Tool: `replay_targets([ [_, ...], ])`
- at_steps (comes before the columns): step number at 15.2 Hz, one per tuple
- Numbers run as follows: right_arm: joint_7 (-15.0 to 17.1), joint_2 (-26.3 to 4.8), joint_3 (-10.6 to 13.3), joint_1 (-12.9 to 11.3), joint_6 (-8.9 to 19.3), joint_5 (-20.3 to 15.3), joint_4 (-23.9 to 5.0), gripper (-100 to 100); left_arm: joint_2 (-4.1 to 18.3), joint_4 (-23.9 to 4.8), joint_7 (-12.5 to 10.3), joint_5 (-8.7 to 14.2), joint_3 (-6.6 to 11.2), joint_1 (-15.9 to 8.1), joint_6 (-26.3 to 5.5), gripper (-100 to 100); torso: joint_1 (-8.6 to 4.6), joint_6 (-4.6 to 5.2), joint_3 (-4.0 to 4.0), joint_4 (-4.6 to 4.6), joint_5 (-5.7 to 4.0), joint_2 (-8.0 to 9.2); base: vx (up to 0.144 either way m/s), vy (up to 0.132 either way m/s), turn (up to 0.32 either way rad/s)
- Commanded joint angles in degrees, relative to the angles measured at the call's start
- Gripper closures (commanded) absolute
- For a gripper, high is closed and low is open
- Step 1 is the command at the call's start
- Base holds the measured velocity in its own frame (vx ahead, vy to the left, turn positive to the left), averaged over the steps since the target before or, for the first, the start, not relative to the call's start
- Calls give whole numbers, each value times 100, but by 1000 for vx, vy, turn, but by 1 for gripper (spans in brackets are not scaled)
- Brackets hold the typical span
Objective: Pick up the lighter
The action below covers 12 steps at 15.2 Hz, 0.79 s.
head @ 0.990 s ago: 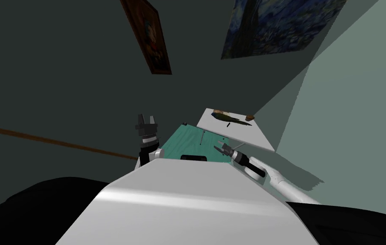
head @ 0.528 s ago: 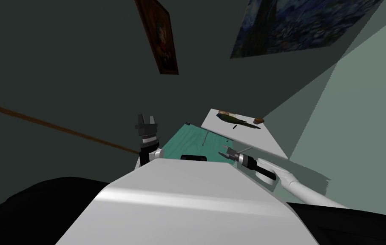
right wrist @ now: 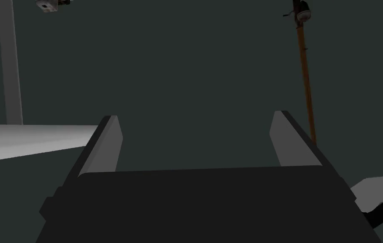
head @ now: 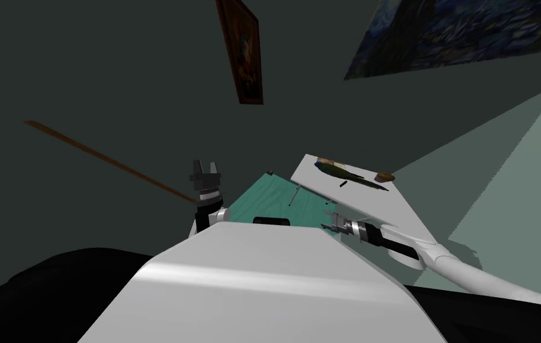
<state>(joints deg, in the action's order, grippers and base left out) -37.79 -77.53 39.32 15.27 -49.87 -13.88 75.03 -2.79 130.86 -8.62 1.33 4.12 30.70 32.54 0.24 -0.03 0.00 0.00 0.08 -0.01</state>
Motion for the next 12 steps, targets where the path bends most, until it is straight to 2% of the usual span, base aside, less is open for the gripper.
replay_targets([
  [1, -216, -286, 286, -94, -146, -96, -286, -100, 0, 0, 0, 0, 0, 0, 0, 0, 0, 0, 0, 0, 0, 0, 31, 45, 217],
  [2, -216, -362, 315, -94, -146, -96, -420, -100, 0, 0, 0, 0, 0, 0, 0, 0, -4, -2, -1, -1, -1, -2, 37, 45, 184],
  [3, -342, -492, 523, -185, -244, -168, -616, -100, 0, 0, 0, 0, 0, 0, 0, 0, -6, 1, -2, -1, -2, -3, 50, 52, 237],
  [5, -342, -579, 528, -185, -244, -168, -694, -100, 0, 0, 0, 0, 0, 0, 0, 0, -6, -1, -6, -2, -1, -10, 47, 37, 140],
  [6, -460, -773, 733, -273, -335, -238, -955, -100, 0, 0, 0, 0, 1, 1, 0, 0, -10, 4, -4, -2, -3, -7, 35, 21, 123],
  [7, -460, -780, 733, -273, -335, -238, -955, -100, 0, 0, 0, 0, 0, 0, 0, 0, -14, 2, -3, -1, -3, -4, 39, 16, 178],
  [8, -571, -943, 929, -359, -417, -305, -1205, -100, 0, 0, 0, 0, 1, 0, 0, 0, -16, 0, -3, -1, -5, -5, 58, 11, 263],
  [9, -571, -965, 929, -359, -417, -305, -1205, -100, 1, 0, 0, 0, 0, 0, 0, 0, -19, -4, -6, -2, -5, -10, 61, 0, 236],
  [10, -675, -1133, 1116, -442, -489, -368, -1442, -100, 1, 0, 0, 0, 1, 0, 0, 0, -21, -1, -7, -3, -4, -13, 72, -8, 240],
  [11, -675, -1133, 1116, -442, -489, -368, -1442, -100, 1, 0, 0, 0, 1, 0, 0, 0, -25, -2, -9, -3, -6, -17, 76, -14, 176],
  [12, -772, -1284, 1292, -522, -553, -429, -1667, -100, 1, 0, 0, 0, 1, 1, 0, 0, -28, 1, -11, -4, -7, -19, 92, -22, 208],
])
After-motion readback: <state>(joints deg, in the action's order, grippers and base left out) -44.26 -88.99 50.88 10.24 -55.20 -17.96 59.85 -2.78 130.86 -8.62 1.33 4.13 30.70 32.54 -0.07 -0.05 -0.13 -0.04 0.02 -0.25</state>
